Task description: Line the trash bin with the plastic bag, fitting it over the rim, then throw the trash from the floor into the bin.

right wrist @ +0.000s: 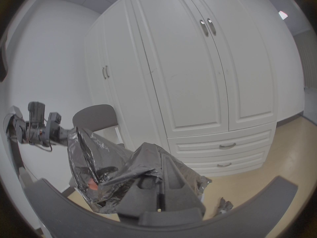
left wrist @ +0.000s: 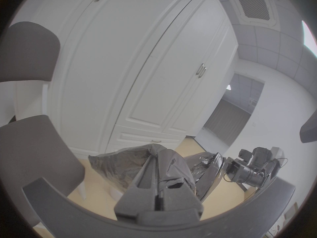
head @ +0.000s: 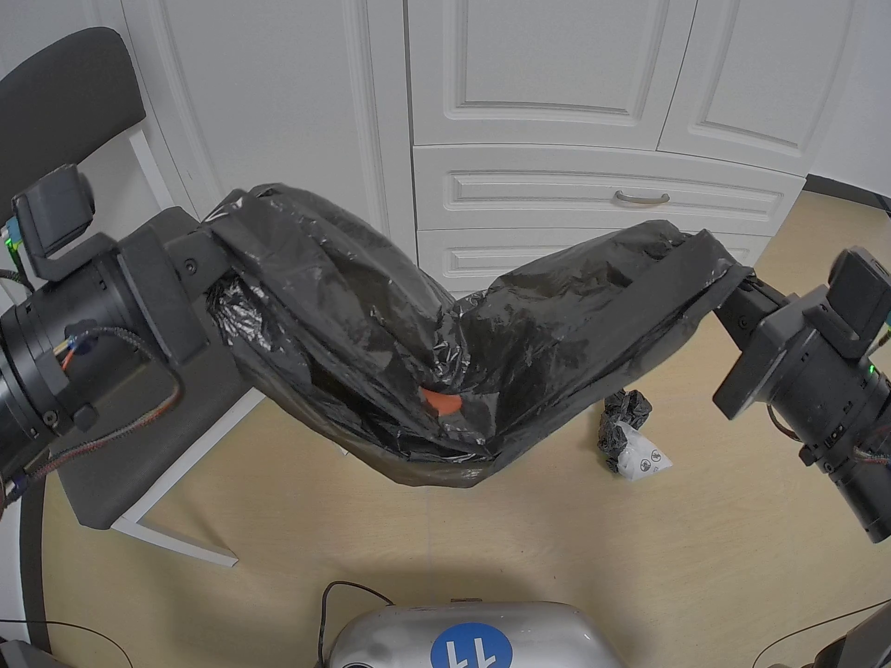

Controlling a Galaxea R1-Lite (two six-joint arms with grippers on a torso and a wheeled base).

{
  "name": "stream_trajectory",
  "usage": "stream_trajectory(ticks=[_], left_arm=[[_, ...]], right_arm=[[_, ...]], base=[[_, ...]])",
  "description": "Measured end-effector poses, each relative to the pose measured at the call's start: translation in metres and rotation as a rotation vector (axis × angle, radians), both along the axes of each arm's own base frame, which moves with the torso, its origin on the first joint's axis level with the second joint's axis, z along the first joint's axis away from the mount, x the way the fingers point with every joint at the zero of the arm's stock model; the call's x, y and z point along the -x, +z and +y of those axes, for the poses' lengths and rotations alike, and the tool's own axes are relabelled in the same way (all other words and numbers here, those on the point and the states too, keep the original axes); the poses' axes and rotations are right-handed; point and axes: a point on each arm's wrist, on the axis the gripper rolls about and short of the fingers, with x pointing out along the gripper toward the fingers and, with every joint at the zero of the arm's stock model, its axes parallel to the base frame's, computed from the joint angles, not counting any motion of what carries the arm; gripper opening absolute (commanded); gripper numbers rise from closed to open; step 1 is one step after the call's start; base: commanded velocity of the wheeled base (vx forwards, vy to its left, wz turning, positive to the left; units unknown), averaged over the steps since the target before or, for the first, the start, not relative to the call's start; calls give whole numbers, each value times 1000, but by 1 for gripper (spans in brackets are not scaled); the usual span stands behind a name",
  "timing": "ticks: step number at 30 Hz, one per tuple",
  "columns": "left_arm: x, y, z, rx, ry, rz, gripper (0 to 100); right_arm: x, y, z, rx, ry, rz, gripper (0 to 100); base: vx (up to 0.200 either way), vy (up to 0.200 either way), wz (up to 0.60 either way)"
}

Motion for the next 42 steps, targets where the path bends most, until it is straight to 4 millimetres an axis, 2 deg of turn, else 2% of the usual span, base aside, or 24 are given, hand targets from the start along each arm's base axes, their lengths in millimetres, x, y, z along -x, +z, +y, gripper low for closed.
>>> stream_trajectory(ticks=[4,10,16,22,26,33,38,42], left_arm=[[-8,-1,-17,27,-36,-33,0],[-33,-12,-51,95,-61,-101,0],[-68,-41,-93,140,-77,-132,0],[-94,-78,-123,128,-86,-107,0],[-101,-98,-130,110,-89,-63,0],[-120,-121,-130,134,-61,-27,0],[-135,-127,-124,160,-29,-40,0],[-141,-127,-124,173,-19,-48,0]], right_arm=[[6,0,-7,14,-3,-16,0],[6,-4,-7,24,2,-11,0],[-5,-12,0,14,-4,3,0],[-30,-24,5,12,-6,-3,0],[-51,-36,11,1,-17,-12,0],[-91,-60,24,-19,-29,-43,0],[-115,-68,36,-27,-34,-62,0],[-122,-66,38,-36,-32,-78,0]], base=[[0,0,0],[0,0,0],[0,0,0],[0,0,0],[0,0,0],[0,0,0],[0,0,0],[0,0,0]])
